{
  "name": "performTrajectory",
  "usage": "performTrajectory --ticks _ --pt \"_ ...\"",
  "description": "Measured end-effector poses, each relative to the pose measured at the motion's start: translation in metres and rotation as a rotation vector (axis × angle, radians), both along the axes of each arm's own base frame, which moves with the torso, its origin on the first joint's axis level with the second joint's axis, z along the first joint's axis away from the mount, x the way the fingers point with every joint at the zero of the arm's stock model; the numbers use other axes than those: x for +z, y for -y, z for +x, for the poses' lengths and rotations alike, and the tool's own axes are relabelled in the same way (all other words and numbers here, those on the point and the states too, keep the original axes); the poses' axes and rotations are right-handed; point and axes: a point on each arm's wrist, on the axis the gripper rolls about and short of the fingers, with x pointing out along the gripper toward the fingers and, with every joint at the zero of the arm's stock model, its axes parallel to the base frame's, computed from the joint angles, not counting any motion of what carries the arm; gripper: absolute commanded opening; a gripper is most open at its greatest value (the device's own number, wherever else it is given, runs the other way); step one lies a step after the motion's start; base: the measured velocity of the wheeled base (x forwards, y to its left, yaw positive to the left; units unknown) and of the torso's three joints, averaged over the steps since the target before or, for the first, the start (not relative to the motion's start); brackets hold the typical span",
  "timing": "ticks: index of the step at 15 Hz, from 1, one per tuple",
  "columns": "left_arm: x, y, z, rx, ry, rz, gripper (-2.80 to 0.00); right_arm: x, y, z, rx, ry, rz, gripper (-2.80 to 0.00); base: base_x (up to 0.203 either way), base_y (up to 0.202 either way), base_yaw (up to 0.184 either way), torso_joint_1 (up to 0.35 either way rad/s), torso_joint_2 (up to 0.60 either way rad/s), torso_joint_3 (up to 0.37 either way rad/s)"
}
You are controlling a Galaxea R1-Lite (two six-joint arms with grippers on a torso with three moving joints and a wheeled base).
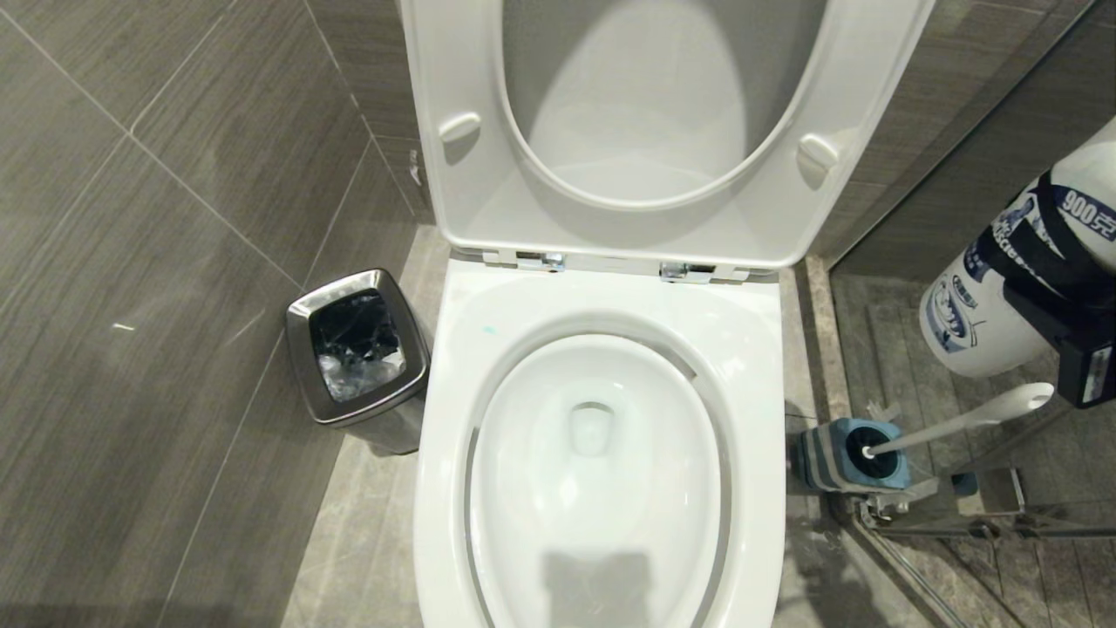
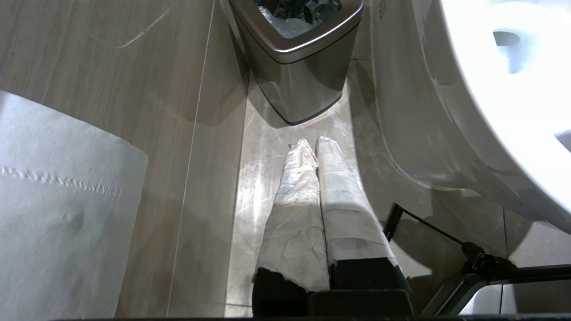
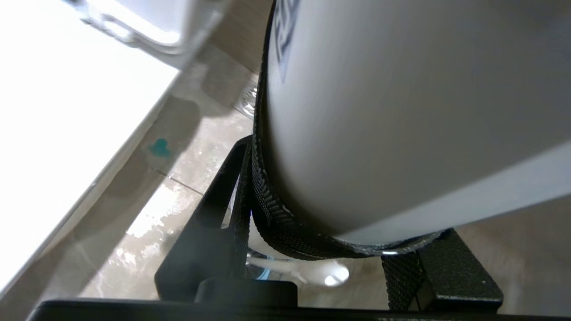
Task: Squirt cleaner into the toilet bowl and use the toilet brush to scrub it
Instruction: Pour in the cleaning agent
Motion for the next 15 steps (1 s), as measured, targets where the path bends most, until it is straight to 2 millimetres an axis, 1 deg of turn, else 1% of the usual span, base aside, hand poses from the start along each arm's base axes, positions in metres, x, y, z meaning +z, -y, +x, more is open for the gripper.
performTrajectory --ticks 2,6,9,11,13,15 --pt "0.000 0.000 0.000 0.000 0.000 0.000 -2.80 0.000 -0.008 -0.003 0.049 -0.022 -0.096 -2.80 0.000 0.000 0.000 0.000 0.00 0.000" --pt "0.000 0.000 0.000 0.000 0.000 0.000 -2.80 0.017 -0.023 -0.008 0.142 -0.059 -0.257 -2.80 0.000 0.000 0.000 0.000 0.00 0.000" --pt "0.000 0.000 0.000 0.000 0.000 0.000 -2.80 0.033 -0.027 -0.009 0.164 -0.099 -0.390 -2.80 0.000 0.000 0.000 0.000 0.00 0.000" --pt "0.000 0.000 0.000 0.000 0.000 0.000 -2.80 0.040 -0.027 -0.009 0.170 -0.147 -0.493 -2.80 0.000 0.000 0.000 0.000 0.00 0.000" --pt "0.000 0.000 0.000 -0.001 0.000 0.000 -2.80 0.045 -0.027 -0.009 0.178 -0.186 -0.602 -2.80 0.000 0.000 0.000 0.000 0.00 0.000" --pt "0.000 0.000 0.000 -0.001 0.000 0.000 -2.80 0.049 -0.030 -0.003 0.184 -0.204 -0.697 -2.80 0.000 0.000 0.000 0.000 0.00 0.000"
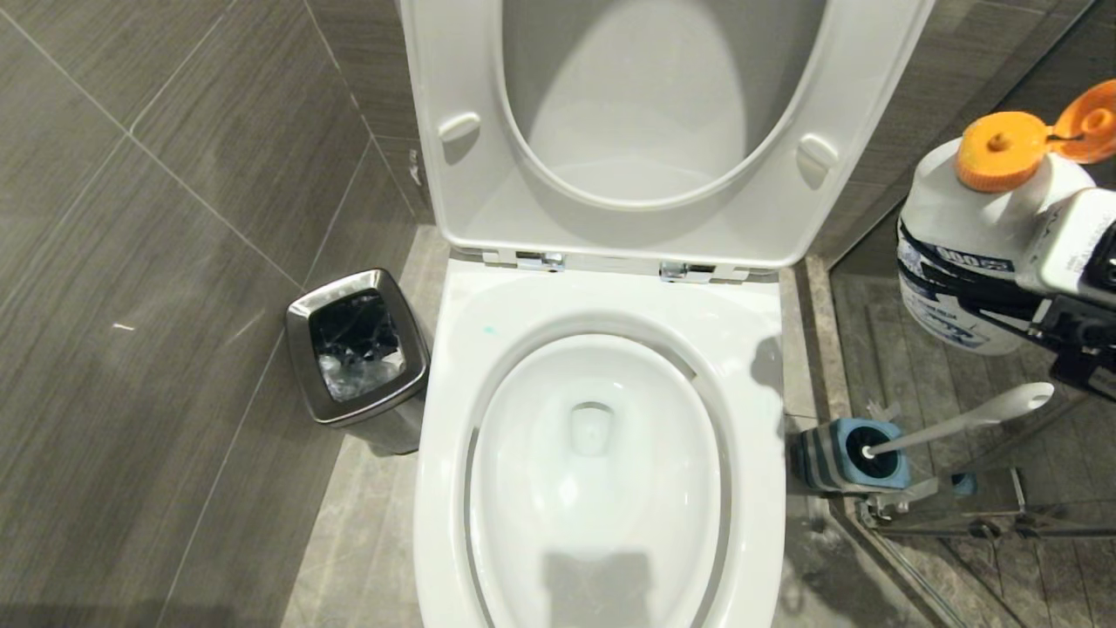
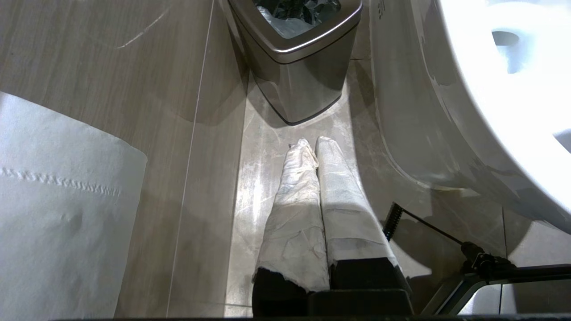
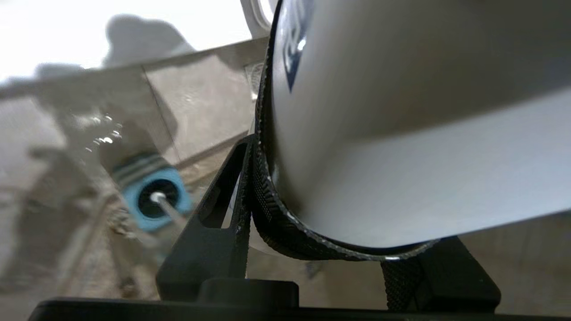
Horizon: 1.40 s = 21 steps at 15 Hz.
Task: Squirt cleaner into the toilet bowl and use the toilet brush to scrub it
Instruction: Pour in the cleaning agent
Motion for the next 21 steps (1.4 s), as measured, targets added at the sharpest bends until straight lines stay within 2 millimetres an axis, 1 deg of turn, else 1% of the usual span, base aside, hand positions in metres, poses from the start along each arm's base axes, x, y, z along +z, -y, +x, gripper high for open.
performTrajectory --ticks 3,5,7,10,12,15,21 --pt "0.000 0.000 0.000 0.000 0.000 0.000 -2.80 0.006 -0.009 0.013 0.010 0.012 -0.116 -2.80 0.000 0.000 0.000 0.000 0.00 0.000" --pt "0.000 0.000 0.000 0.001 -0.001 0.000 -2.80 0.012 -0.021 0.022 0.017 0.021 -0.162 -2.80 0.000 0.000 0.000 0.000 0.00 0.000" --pt "0.000 0.000 0.000 0.001 0.000 0.000 -2.80 0.018 -0.037 0.030 0.044 0.013 -0.228 -2.80 0.000 0.000 0.000 0.000 0.00 0.000" --pt "0.000 0.000 0.000 0.000 0.000 0.000 -2.80 0.018 -0.058 0.031 0.071 -0.074 -0.340 -2.80 0.000 0.000 0.000 0.000 0.00 0.000" --pt "0.000 0.000 0.000 0.000 0.000 0.000 -2.80 0.020 -0.067 0.028 0.091 -0.123 -0.394 -2.80 0.000 0.000 0.000 0.000 0.00 0.000" --pt "0.000 0.000 0.000 0.001 0.000 0.000 -2.80 0.026 -0.069 0.020 0.089 -0.193 -0.473 -2.80 0.000 0.000 0.000 0.000 0.00 0.000" --pt "0.000 0.000 0.000 0.000 -0.001 0.000 -2.80 0.047 -0.063 0.007 0.053 -0.279 -0.591 -2.80 0.000 0.000 0.000 0.000 0.00 0.000"
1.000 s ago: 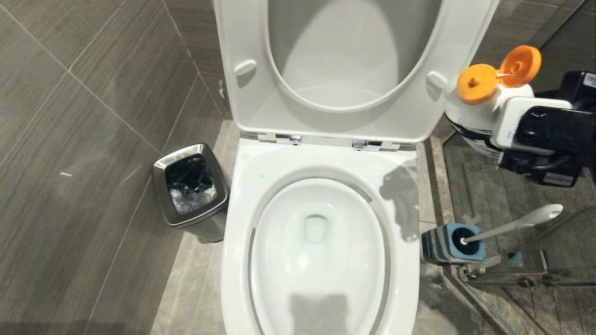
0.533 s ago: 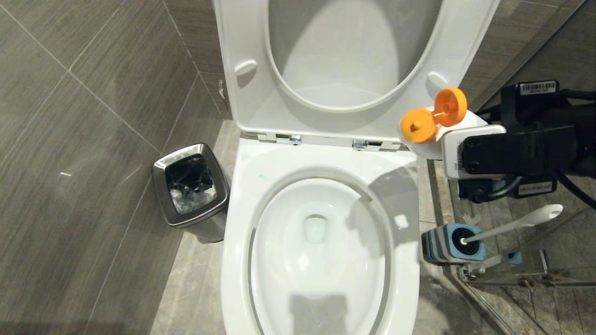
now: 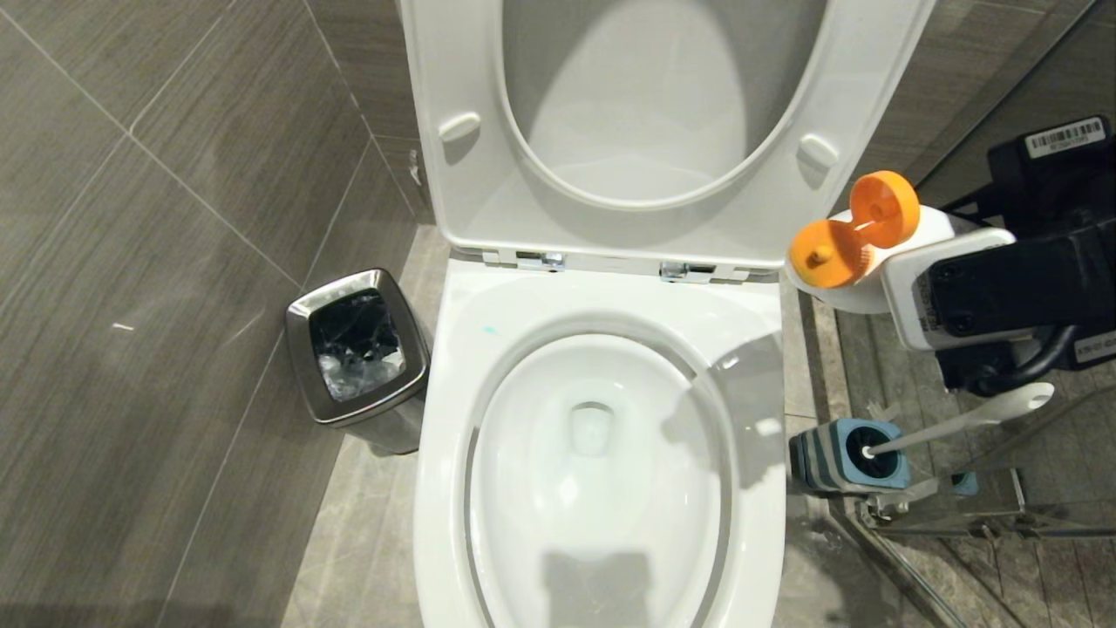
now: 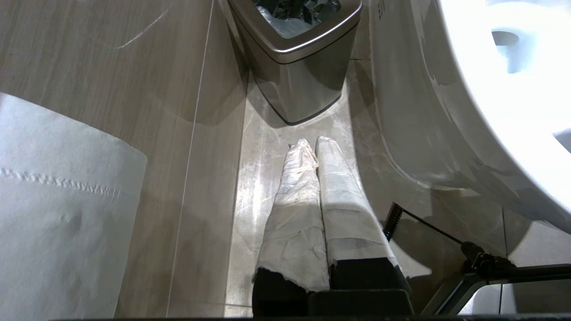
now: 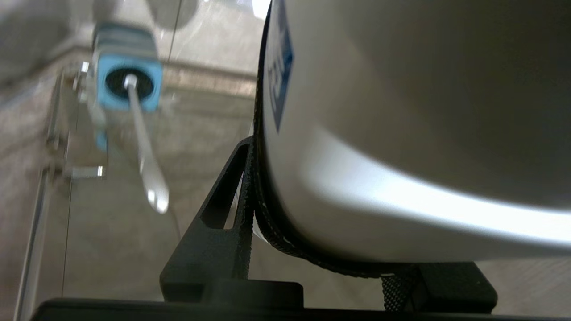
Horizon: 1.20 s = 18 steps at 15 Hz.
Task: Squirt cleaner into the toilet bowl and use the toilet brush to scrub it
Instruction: Pour in the cleaning agent
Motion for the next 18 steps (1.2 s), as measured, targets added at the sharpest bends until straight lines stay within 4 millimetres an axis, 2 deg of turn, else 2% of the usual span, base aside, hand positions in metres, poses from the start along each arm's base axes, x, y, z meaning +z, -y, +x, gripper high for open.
performTrajectory --ticks 4,8,11,18 --pt "0.000 0.000 0.000 0.001 0.000 0.000 -2.80 0.006 -0.011 0.002 -0.021 -0.037 -0.100 -2.80 0.000 0.000 0.000 0.000 0.00 0.000" --pt "0.000 0.000 0.000 0.000 0.000 0.000 -2.80 -0.002 -0.032 0.013 -0.024 -0.063 -0.181 -2.80 0.000 0.000 0.000 0.000 0.00 0.000" --pt "0.000 0.000 0.000 0.001 0.000 0.000 -2.80 -0.009 -0.044 0.014 -0.026 -0.075 -0.252 -2.80 0.000 0.000 0.000 0.000 0.00 0.000" --pt "0.000 0.000 0.000 0.000 0.000 0.000 -2.80 -0.008 -0.040 0.006 -0.079 -0.041 -0.389 -2.80 0.000 0.000 0.000 0.000 0.00 0.000"
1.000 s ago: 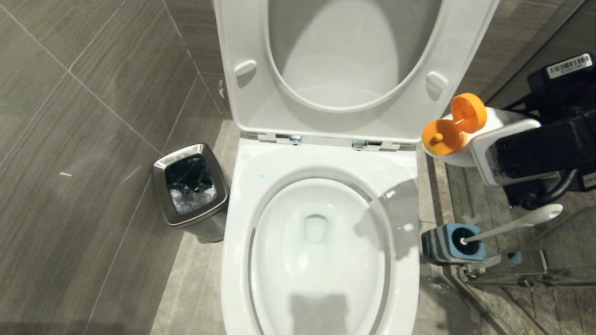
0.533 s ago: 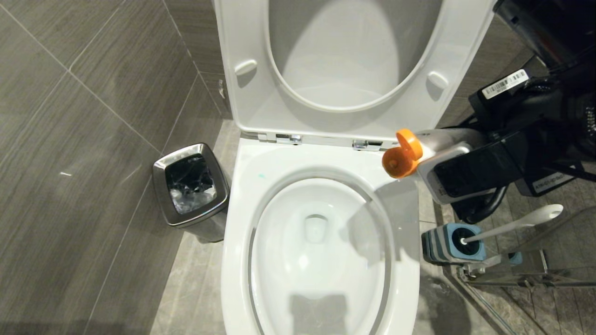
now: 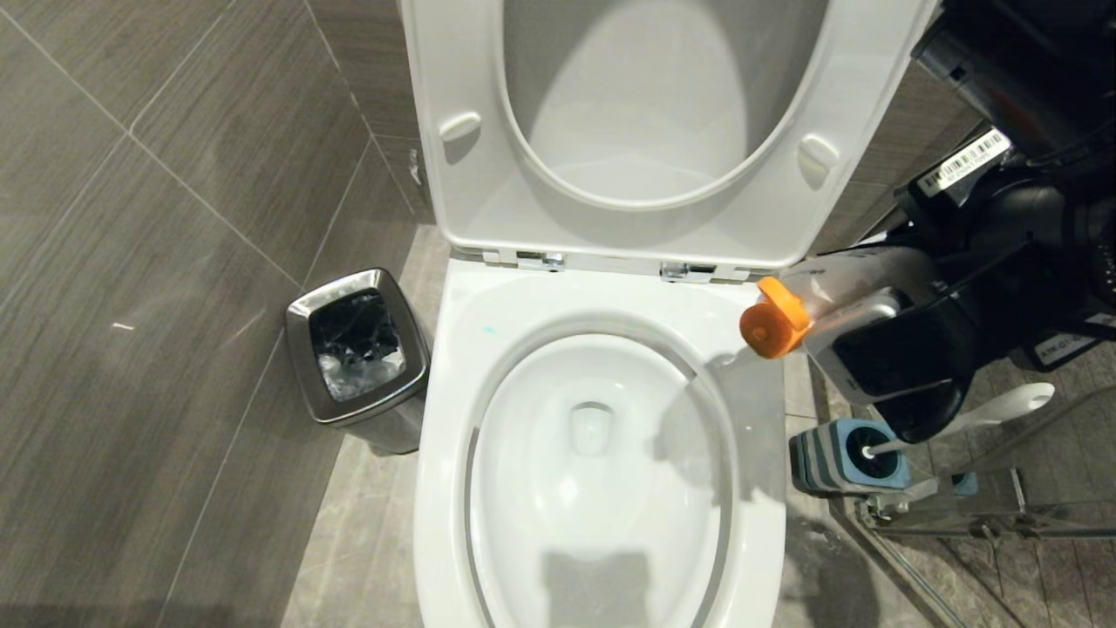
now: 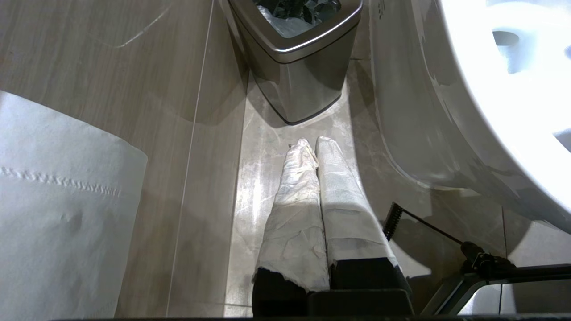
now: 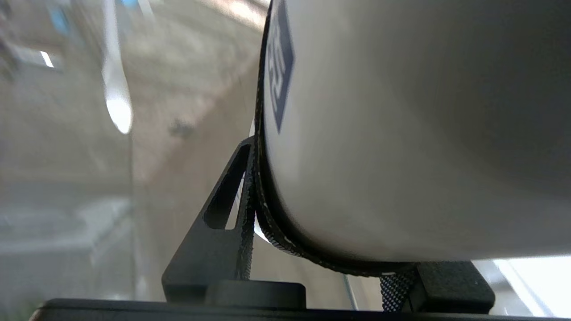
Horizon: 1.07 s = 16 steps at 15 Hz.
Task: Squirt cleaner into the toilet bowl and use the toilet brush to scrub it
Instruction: Pour in the cleaning agent
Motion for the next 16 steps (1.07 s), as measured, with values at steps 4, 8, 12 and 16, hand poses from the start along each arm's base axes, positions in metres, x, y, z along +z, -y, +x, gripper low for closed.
performTrajectory --ticks 4,8,12,16 --pt "0.000 0.000 0.000 -0.001 0.000 0.000 -2.80 0.002 -0.003 -0.007 -0.018 0.059 -0.052 -2.80 0.000 0.000 0.000 0.000 0.00 0.000" --pt "0.000 0.000 0.000 0.001 0.000 0.000 -2.80 0.000 -0.011 -0.011 -0.008 0.081 -0.097 -2.80 0.000 0.000 0.000 0.000 0.00 0.000" --pt "0.000 0.000 0.000 0.000 0.000 0.000 -2.80 -0.004 -0.022 -0.015 -0.021 0.131 -0.165 -2.80 0.000 0.000 0.000 0.000 0.00 0.000" --pt "0.000 0.000 0.000 0.000 0.000 0.001 -2.80 -0.010 -0.035 -0.016 -0.039 0.179 -0.233 -2.80 0.000 0.000 0.000 0.000 0.00 0.000"
